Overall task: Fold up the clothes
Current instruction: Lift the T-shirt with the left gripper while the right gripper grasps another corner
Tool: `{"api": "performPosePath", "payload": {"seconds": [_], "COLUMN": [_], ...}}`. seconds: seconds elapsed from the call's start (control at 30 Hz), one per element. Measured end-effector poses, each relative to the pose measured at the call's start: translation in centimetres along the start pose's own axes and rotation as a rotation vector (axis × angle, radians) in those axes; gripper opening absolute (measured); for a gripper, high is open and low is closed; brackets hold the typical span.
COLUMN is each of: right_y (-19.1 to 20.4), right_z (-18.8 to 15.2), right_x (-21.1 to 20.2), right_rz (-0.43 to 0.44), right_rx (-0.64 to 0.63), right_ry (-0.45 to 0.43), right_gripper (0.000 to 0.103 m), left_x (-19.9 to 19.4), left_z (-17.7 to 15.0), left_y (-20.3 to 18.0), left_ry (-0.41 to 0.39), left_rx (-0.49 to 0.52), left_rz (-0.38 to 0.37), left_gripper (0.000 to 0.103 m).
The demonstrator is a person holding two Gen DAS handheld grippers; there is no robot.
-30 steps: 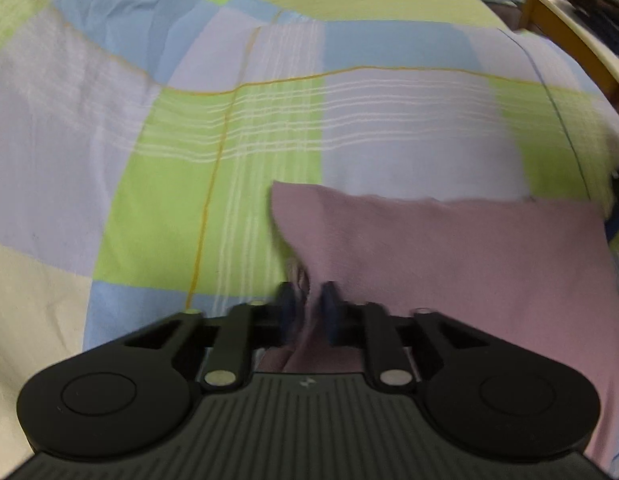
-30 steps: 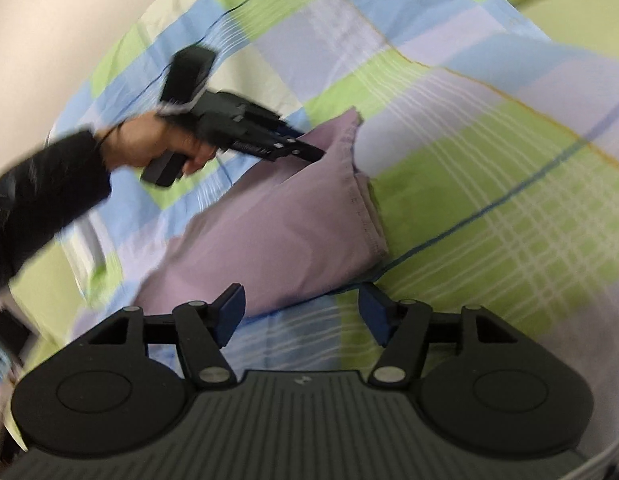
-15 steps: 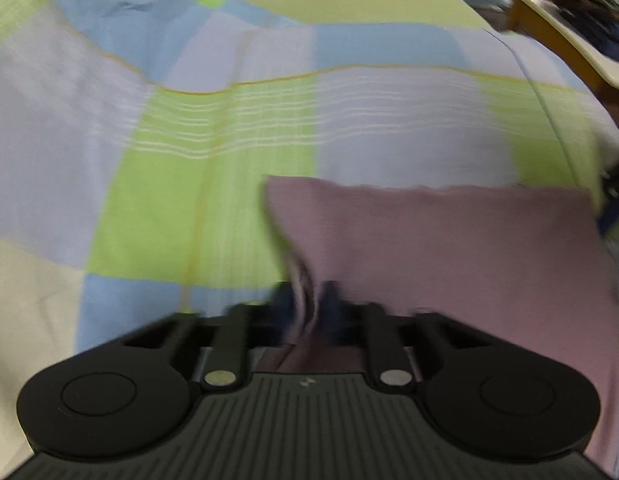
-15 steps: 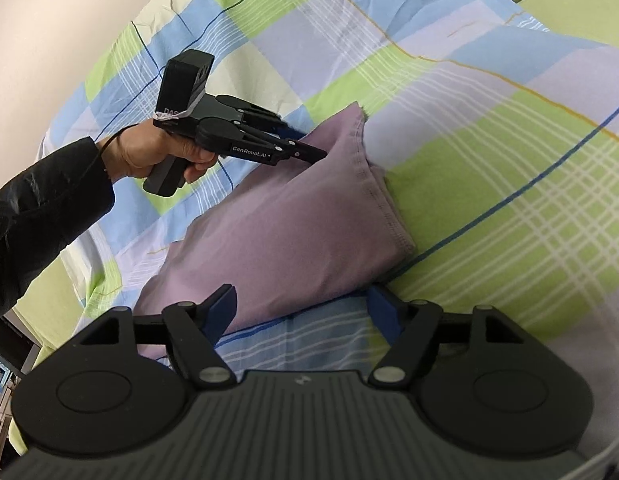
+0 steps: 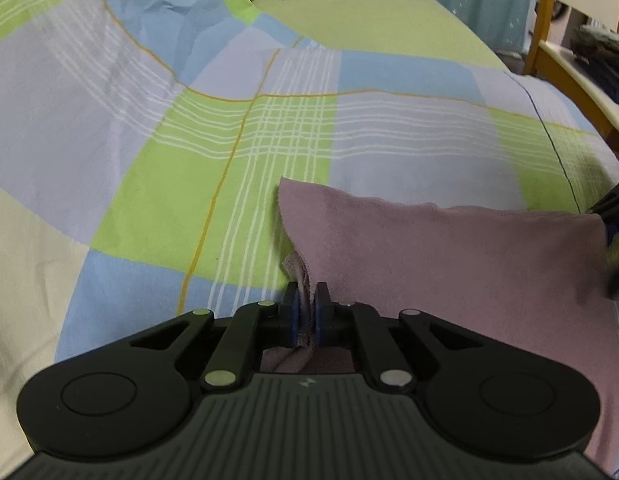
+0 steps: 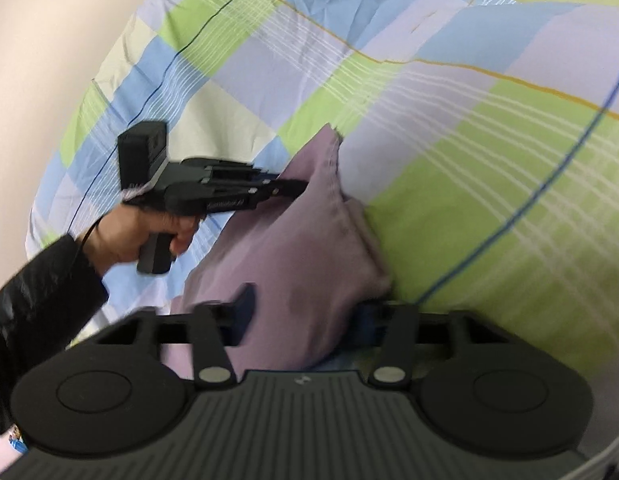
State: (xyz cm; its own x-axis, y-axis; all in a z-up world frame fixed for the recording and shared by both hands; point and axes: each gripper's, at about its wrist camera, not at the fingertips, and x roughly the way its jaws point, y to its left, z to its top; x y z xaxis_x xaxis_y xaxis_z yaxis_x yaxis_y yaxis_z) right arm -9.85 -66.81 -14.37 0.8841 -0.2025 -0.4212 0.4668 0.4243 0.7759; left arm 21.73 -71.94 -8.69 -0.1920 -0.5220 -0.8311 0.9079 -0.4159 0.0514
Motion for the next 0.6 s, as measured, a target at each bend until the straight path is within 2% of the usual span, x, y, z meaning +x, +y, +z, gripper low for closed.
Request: {"api": "performPosePath", "payload": {"seconds": [0.07,0.17,0.2,0.23,0.27,0.3,0.33,0.4,0.43,0.5,0.53,0.6], "right_y": [-0.7,0.8,2.5,4.2,6.2,9.4,12.0,17.6,19.6,22.6,23.7,25.0], "right_z": [0.6,2.7,4.0,5.3,6.5,8.0,8.8,9.1,9.0,8.3,7.8,5.9], "right_x": [-0.1,-1.2,-1.9,-2.5,-3.2,-4.3,-5.4,-8.0,-9.0,-10.9,-11.9,-14.0], "right_rz": [0.017,0.017,0.011,0.005,-0.002,-0.01,-0.017,-0.056,-0.066,-0.075,-0.067,-0.037], "right_rx": [0.028,-0.115,-0.228,-0.331,-0.439,-0.606,-0.745,-1.054,-1.164,-1.327,-1.385,-1.465], "right_ry": [0.023,0.04,0.036,0.026,0.007,-0.035,-0.08,-0.195,-0.235,-0.28,-0.291,-0.292], "right_gripper": [0.005,0.004,0.003,0.003,0.003,0.003,0.002,0.002,0.002,0.002,0.002,0.002], "left_x": [-0.9,-4.7,-5.8,-9.8,-11.8,-15.6,-17.2,-22.7,-25.5,-31.3,-31.9,-34.1], "left_z": [-0.2,-0.1,0.0,0.3,0.5,0.7,0.7,0.5,0.0,-1.5,-1.9,-4.5], "left_y": [-0.1,-0.5,-0.6,-0.9,-1.0,-1.4,-1.7,-3.0,-4.4,-8.8,-9.6,-14.6], "left_ry": [-0.04,-0.165,-0.193,-0.286,-0.327,-0.4,-0.431,-0.537,-0.59,-0.687,-0.695,-0.732], "left_rx": [-0.04,-0.118,-0.131,-0.167,-0.181,-0.204,-0.211,-0.228,-0.235,-0.231,-0.229,-0.235], "left_rz": [0.014,0.064,0.074,0.12,0.143,0.188,0.207,0.266,0.299,0.377,0.385,0.425], "left_gripper": [0.002,0.002,0.002,0.002,0.002,0.002,0.002,0.002,0.002,0.002,0.002,0.002]}}
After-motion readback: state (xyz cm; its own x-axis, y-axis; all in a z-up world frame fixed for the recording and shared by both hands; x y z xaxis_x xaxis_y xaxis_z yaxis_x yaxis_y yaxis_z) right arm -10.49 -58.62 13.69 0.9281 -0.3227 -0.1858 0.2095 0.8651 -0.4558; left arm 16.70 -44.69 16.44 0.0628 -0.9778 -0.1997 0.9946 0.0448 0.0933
